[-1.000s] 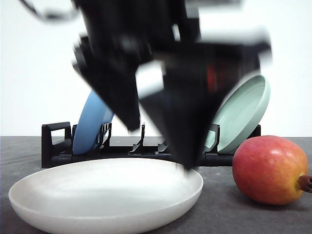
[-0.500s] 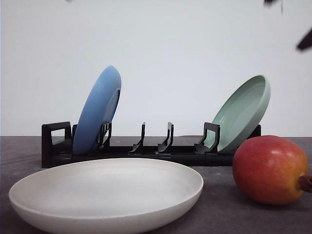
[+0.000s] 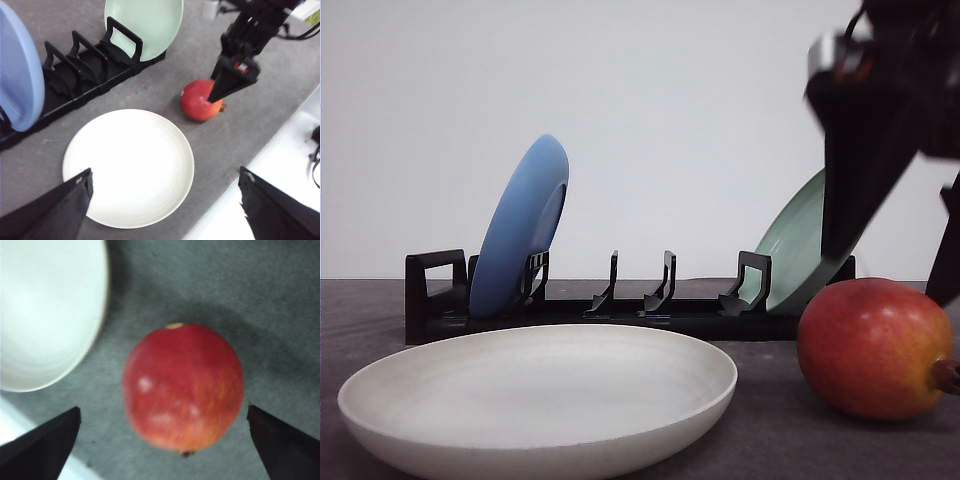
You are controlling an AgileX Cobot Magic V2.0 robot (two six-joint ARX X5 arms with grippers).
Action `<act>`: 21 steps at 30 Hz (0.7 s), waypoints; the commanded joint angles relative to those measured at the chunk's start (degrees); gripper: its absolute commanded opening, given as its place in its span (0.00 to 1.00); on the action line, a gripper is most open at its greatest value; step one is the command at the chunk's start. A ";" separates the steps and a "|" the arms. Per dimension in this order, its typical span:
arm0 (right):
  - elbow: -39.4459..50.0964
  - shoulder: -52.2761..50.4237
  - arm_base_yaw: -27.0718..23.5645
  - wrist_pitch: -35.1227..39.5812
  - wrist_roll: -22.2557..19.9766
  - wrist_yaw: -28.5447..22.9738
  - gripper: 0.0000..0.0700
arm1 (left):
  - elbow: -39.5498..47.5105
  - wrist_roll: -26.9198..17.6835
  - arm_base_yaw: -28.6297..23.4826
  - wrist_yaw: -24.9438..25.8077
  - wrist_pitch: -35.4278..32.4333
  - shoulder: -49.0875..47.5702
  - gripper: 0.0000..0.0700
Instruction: Place pomegranate in white plate
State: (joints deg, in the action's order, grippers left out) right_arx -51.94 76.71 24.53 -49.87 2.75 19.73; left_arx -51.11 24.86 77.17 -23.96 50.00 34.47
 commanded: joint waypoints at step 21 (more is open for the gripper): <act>-1.11 10.94 1.98 4.26 -0.41 -1.79 0.63 | 7.89 7.76 0.85 0.21 -3.38 -8.34 0.79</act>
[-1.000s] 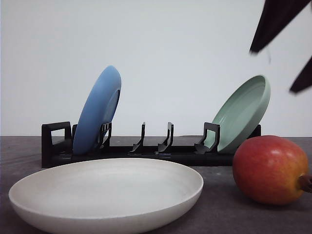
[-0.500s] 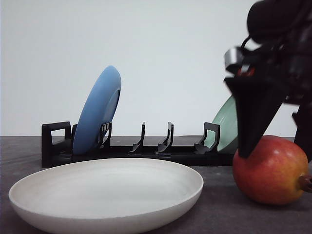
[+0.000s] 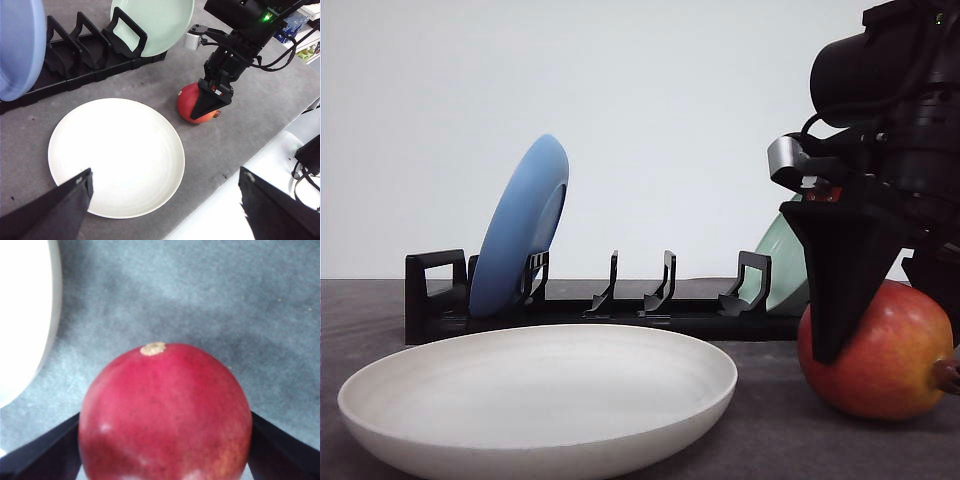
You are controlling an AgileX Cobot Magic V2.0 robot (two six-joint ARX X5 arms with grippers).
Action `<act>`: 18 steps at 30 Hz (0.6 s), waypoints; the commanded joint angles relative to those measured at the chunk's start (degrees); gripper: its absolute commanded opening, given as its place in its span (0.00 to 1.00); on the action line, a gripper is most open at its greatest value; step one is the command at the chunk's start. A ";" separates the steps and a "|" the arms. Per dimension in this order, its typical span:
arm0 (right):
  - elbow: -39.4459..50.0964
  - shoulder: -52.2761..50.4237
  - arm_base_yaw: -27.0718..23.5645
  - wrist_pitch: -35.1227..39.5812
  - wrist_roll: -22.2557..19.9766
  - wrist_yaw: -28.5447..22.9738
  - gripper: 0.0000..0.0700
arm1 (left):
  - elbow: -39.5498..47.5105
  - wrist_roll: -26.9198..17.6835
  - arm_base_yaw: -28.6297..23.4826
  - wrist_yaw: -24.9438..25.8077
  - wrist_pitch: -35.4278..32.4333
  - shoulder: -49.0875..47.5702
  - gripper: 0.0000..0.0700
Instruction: Place pomegranate in white plate
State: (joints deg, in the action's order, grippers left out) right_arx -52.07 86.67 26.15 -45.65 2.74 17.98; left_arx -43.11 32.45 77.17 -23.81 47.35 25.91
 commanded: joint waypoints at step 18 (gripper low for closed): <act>-25.42 11.73 18.62 -5.97 3.51 -0.04 0.63 | -0.11 -1.38 0.85 -0.84 -3.75 0.26 0.79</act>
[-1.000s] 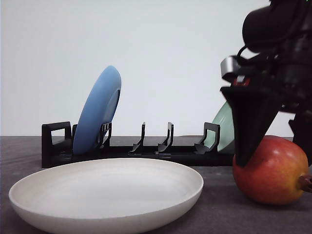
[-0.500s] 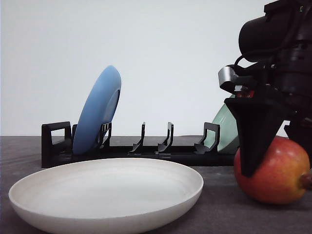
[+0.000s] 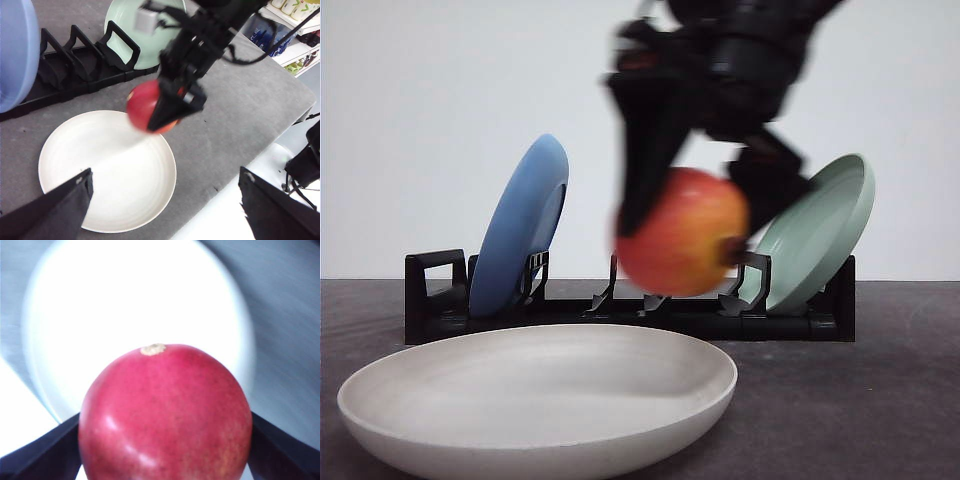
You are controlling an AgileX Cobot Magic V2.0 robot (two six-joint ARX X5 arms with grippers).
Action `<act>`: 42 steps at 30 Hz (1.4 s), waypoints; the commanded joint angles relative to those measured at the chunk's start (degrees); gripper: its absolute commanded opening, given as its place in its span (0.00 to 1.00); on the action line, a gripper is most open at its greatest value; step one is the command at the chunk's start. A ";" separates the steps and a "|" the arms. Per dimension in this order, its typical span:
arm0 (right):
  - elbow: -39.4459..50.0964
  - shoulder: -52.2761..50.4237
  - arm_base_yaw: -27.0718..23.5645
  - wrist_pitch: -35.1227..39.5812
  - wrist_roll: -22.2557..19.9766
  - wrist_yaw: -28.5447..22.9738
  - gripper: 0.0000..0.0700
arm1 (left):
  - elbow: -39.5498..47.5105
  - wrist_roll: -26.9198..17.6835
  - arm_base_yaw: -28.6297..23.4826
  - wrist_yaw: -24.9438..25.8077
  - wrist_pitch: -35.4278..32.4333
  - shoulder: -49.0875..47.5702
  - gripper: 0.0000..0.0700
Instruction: Place pomegranate in white plate
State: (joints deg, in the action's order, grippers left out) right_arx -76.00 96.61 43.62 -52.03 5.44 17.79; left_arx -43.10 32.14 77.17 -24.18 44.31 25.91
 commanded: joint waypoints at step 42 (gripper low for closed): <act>-3.27 -13.73 1.25 -4.57 0.80 -2.08 1.00 | -0.13 -1.07 0.85 -1.58 -0.67 0.26 0.79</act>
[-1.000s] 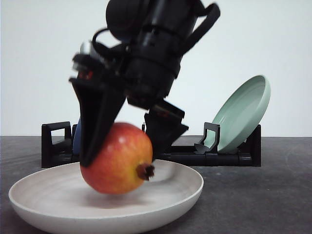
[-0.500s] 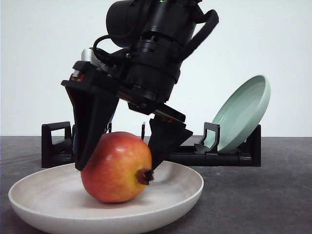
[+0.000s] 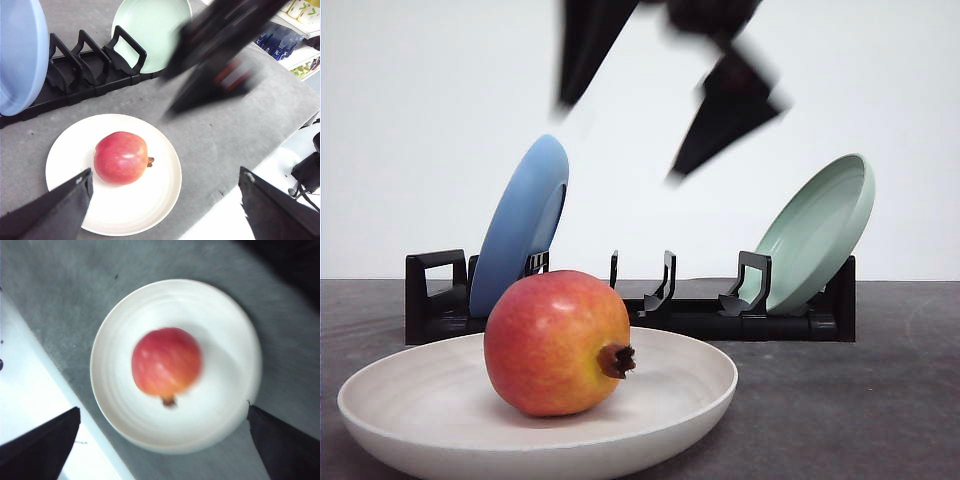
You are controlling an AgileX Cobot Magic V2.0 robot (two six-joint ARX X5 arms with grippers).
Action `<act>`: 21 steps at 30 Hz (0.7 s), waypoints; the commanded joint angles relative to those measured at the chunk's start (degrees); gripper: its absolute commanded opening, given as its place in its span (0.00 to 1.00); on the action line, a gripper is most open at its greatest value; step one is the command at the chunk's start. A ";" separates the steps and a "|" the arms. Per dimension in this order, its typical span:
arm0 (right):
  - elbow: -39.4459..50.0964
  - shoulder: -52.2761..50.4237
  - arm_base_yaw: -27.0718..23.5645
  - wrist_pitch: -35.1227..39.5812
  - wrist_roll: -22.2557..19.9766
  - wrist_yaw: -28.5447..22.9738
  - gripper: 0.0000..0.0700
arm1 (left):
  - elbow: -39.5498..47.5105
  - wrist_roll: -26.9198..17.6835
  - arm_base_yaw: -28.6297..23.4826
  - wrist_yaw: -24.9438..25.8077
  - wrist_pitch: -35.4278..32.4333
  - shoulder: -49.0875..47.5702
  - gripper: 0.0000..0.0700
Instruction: Place pomegranate in white plate
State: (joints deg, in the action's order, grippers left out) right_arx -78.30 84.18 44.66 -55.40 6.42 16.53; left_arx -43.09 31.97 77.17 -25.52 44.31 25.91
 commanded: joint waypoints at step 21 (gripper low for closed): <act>36.51 -60.26 -4.41 15.87 6.50 -12.30 1.00 | -0.13 -7.24 0.85 -1.07 -4.66 0.26 0.79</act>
State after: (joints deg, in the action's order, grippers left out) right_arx -42.31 24.61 39.79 -41.00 11.17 4.32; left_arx -43.09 26.87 77.17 -26.09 40.30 25.91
